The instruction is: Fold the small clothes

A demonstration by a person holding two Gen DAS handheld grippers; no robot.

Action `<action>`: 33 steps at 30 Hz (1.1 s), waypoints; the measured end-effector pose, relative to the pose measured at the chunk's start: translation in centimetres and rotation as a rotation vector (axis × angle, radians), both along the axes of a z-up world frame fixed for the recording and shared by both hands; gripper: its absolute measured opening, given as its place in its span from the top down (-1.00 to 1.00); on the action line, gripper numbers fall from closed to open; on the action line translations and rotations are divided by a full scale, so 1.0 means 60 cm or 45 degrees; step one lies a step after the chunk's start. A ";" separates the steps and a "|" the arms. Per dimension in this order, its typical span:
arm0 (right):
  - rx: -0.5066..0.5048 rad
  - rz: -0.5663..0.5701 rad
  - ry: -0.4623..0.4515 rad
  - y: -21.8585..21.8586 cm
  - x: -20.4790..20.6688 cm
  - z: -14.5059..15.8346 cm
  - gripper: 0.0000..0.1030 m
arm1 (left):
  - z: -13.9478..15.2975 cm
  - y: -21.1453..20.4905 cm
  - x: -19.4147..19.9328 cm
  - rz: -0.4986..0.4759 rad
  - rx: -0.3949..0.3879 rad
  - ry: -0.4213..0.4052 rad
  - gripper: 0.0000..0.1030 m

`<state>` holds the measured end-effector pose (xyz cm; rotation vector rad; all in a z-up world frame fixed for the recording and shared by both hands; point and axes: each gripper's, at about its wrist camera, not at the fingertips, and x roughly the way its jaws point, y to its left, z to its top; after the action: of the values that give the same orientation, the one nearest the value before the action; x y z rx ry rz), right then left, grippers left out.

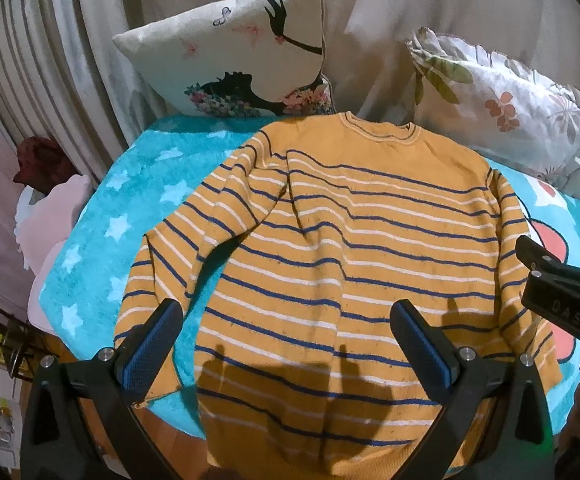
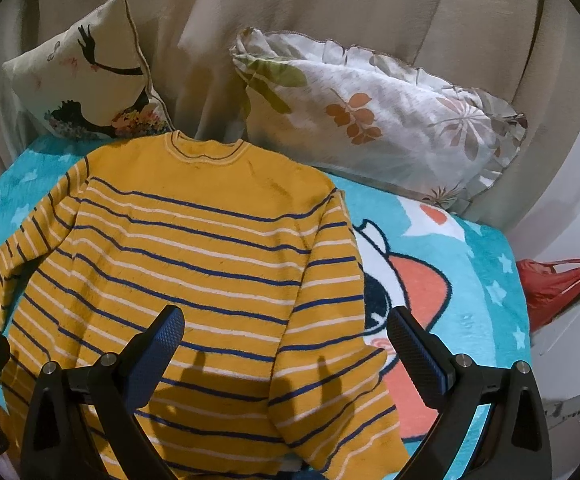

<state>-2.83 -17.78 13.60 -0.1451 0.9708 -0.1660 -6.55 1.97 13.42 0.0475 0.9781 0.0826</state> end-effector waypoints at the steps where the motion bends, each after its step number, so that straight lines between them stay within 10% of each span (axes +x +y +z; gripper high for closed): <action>1: 0.000 0.001 0.003 0.001 0.001 -0.001 -0.99 | -0.001 0.001 0.000 -0.001 -0.002 0.003 -1.00; 33: 0.000 0.011 0.041 0.013 -0.002 -0.022 -0.99 | -0.030 0.010 -0.003 0.003 -0.038 0.095 -1.00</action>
<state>-2.96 -16.97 12.25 -0.1524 1.0022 -0.1565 -6.72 2.58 11.63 0.0218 1.0535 0.0691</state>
